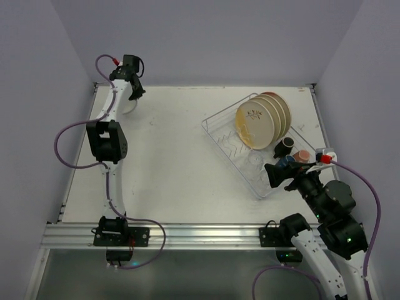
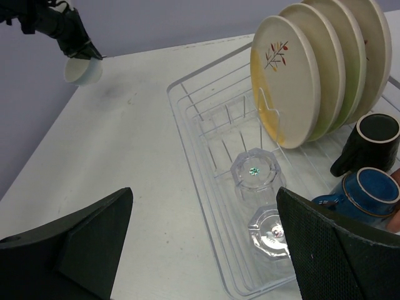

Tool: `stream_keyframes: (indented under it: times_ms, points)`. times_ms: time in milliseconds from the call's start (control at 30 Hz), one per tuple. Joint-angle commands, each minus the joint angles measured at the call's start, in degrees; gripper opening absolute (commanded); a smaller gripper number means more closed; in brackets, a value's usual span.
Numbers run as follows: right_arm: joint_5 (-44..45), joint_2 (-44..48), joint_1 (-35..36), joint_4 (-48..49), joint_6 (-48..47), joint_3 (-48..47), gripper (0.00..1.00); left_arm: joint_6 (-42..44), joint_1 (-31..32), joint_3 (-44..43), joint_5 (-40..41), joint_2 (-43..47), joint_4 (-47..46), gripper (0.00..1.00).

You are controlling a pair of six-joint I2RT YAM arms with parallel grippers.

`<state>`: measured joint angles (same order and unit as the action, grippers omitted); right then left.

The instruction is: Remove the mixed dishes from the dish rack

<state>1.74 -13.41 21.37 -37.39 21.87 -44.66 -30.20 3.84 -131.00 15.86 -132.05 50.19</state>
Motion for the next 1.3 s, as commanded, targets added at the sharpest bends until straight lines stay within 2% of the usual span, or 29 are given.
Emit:
stream_keyframes:
  times_ms: [0,100,267,733,767,833,867,967,1033,1100,1133,1267]
  points:
    - [-3.0,0.8,0.0,1.4,-0.2,-1.1,0.99,5.5,-0.7,-6.8,-1.1,-2.2,8.0,0.0]
    - [-3.1,0.8,0.0,1.3,-0.3,-0.8,0.99,6.2,-2.2,-1.5,-0.9,-2.2,6.1,0.0]
    - [-3.3,0.8,0.0,1.6,-0.2,-0.2,0.99,7.9,-2.0,-3.0,-2.1,-7.2,8.3,0.0]
    - [-1.8,-3.3,0.0,2.1,-0.4,-0.1,0.99,9.8,1.3,0.7,-2.4,-6.8,6.8,0.02]
    - [-1.8,-3.6,0.0,2.1,-0.5,-0.1,0.99,9.7,1.8,0.8,-1.7,-6.6,6.7,0.21]
    - [-1.8,-4.1,0.1,2.0,-0.4,-0.1,0.99,9.5,2.2,0.7,-1.9,-5.9,6.8,0.42]
    - [-1.8,-4.1,0.0,2.1,-0.3,0.1,0.99,9.4,2.5,0.8,-1.8,-5.6,6.8,0.57]
    - [-1.8,-4.3,0.0,2.3,-0.3,0.5,0.99,8.8,2.8,1.6,-1.8,-3.6,6.6,0.71]
    - [-0.9,-4.7,0.0,2.2,-0.3,0.4,0.99,8.6,2.9,2.0,-2.4,-1.5,6.4,0.76]
    - [-0.7,-5.7,-0.1,2.2,-0.4,0.1,0.99,8.5,3.5,2.0,-2.7,0.2,6.3,0.88]
    - [-0.7,-5.9,0.1,2.3,-0.3,0.1,0.99,8.3,4.0,2.0,-3.0,2.2,6.2,0.98]
    - [-0.6,-7.7,0.0,2.3,-0.2,-0.3,0.99,8.0,5.6,2.3,-4.3,8.1,5.5,1.0]
